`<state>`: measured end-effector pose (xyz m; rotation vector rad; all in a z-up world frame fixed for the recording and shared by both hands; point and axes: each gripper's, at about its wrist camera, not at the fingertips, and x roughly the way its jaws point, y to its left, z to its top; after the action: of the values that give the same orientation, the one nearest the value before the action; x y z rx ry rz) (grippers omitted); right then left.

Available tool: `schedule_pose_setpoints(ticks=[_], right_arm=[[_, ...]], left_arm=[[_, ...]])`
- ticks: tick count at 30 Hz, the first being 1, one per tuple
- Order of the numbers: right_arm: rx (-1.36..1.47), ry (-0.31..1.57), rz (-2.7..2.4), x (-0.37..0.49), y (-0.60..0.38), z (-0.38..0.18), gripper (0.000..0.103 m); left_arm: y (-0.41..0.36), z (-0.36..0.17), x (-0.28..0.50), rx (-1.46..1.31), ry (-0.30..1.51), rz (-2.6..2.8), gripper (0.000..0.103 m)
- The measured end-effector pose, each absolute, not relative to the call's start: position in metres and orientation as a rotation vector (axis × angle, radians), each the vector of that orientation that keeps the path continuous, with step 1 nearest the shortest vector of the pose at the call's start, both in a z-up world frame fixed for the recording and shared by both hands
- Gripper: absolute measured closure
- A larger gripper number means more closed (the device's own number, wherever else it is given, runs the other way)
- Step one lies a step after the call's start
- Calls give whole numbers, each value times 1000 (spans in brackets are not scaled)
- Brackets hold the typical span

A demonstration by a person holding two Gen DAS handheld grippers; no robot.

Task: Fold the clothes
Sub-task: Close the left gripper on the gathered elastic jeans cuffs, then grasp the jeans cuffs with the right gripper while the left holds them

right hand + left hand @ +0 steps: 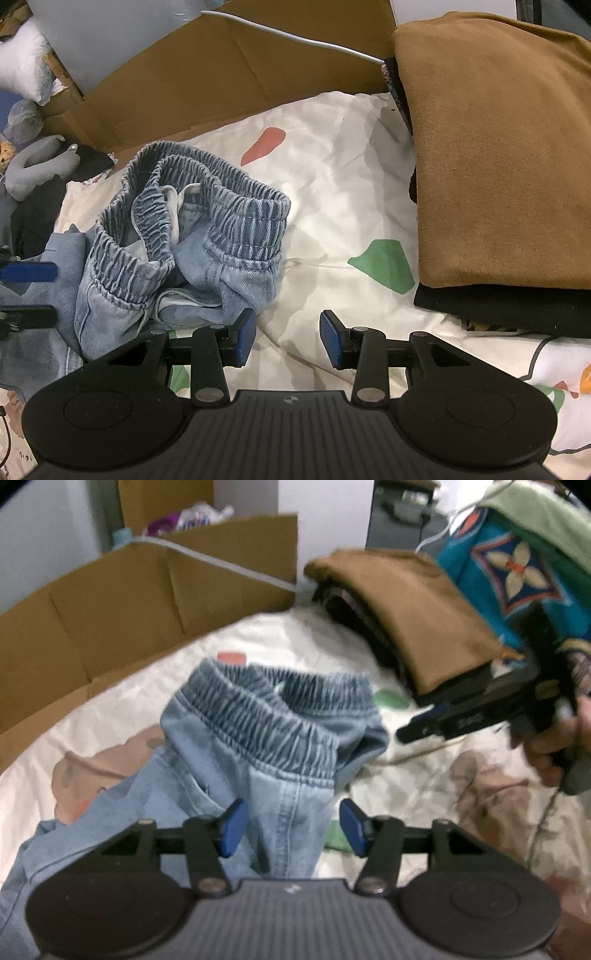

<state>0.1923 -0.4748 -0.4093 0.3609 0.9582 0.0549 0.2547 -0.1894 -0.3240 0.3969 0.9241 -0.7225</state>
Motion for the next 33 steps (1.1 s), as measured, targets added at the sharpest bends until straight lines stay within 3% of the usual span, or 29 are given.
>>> schedule_pose_setpoints(ticks=[15, 17, 19, 25, 33], right_arm=[[379, 959, 44, 191, -484, -414, 57], [380, 957, 44, 191, -484, -413, 57], [381, 955, 42, 191, -485, -413, 57], [384, 952, 41, 191, -484, -413, 57], [384, 928, 56, 193, -482, -409, 57]], left_arm=[[-219, -359, 260, 558, 955, -674, 45], [-221, -360, 263, 551, 962, -676, 51], [-221, -359, 265, 550, 963, -678, 65], [-216, -351, 267, 521, 958, -679, 83], [-186, -332, 271, 412, 947, -644, 89]])
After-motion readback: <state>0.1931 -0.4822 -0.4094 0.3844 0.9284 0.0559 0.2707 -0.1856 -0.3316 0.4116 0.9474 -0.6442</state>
